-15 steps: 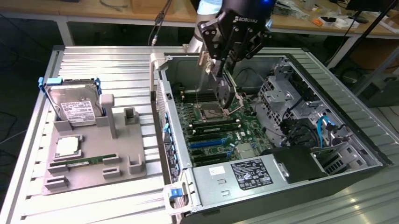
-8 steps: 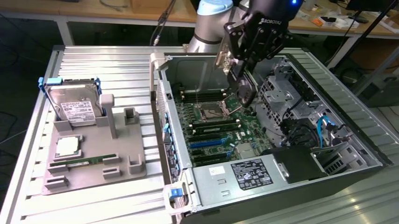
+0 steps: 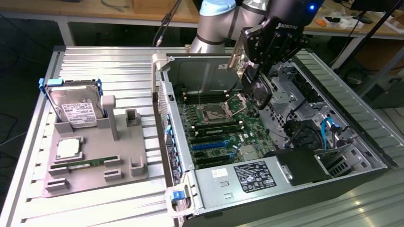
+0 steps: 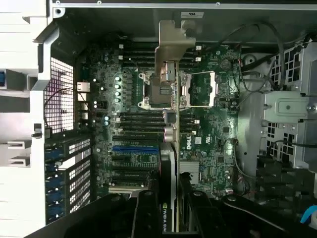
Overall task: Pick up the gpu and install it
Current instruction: 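Pick up the gpu and move the gpu toward the slot, then insert the gpu into the slot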
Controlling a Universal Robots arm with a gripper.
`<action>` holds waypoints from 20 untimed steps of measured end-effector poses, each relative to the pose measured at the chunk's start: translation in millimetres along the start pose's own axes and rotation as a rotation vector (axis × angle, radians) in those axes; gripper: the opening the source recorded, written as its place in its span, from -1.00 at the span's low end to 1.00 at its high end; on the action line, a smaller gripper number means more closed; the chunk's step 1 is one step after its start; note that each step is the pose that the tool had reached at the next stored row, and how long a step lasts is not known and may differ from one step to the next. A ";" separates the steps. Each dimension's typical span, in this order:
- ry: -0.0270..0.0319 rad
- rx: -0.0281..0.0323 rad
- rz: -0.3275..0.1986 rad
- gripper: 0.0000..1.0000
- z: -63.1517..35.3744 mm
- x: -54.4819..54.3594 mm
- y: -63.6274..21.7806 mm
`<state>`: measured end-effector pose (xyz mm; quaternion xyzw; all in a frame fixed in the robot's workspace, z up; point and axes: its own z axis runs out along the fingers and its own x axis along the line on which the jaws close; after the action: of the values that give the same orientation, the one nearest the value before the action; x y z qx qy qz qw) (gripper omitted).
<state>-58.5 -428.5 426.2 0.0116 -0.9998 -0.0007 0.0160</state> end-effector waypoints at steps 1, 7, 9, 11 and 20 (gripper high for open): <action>-0.0016 0.0001 0.000 -0.47 0.6 -4.1 -0.1; -0.0056 0.0001 0.000 -0.47 2.4 -17.1 -0.5; -0.0056 0.0002 0.000 -0.47 2.4 -17.2 -0.4; -0.0056 0.0002 0.000 -0.47 2.4 -17.2 -0.4; -0.0056 0.0001 0.000 -0.47 2.4 -17.2 -0.4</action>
<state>-41.4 -428.5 423.2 0.0117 -0.9998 -0.0006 0.0132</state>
